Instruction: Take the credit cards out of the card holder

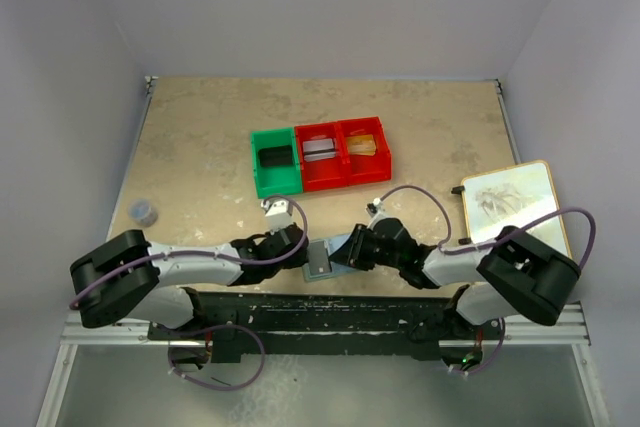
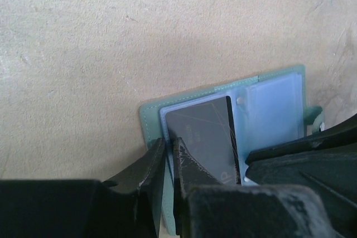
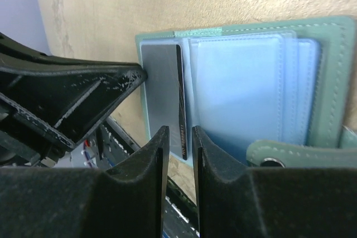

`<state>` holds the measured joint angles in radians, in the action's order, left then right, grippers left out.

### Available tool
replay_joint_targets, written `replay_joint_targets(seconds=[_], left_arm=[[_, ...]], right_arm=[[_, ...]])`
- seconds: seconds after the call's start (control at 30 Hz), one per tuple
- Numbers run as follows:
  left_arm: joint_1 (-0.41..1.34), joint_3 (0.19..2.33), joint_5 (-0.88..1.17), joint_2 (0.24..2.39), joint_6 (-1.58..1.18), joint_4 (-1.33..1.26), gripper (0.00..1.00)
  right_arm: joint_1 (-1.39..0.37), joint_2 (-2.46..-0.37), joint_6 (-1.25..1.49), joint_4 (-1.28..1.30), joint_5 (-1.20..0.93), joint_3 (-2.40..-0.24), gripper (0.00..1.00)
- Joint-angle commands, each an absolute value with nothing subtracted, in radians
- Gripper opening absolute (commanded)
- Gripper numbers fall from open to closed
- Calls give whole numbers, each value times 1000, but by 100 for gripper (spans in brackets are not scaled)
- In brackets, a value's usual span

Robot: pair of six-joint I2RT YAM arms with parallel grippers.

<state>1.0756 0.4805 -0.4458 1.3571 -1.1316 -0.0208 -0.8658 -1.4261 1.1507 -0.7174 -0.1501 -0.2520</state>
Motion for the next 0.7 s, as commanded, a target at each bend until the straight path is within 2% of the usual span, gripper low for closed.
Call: replay_joint_targets(seconds=[0.0, 0.13, 0.43, 0.67], left_arm=[[1081, 470, -424, 1312, -1100, 6, 12], [1083, 479, -384, 1280, -1079, 17, 16], [1101, 489, -316, 1274, -1039, -17, 17], [1112, 505, -310, 1382, -1042, -3, 10]], right_arm=[[-869, -1372, 1181, -620, -75, -239, 26], [-868, -1408, 1189, -695, -141, -226, 26], [-869, -1479, 1204, -727, -106, -248, 25], [-869, -1479, 1199, -739, -116, -255, 25]])
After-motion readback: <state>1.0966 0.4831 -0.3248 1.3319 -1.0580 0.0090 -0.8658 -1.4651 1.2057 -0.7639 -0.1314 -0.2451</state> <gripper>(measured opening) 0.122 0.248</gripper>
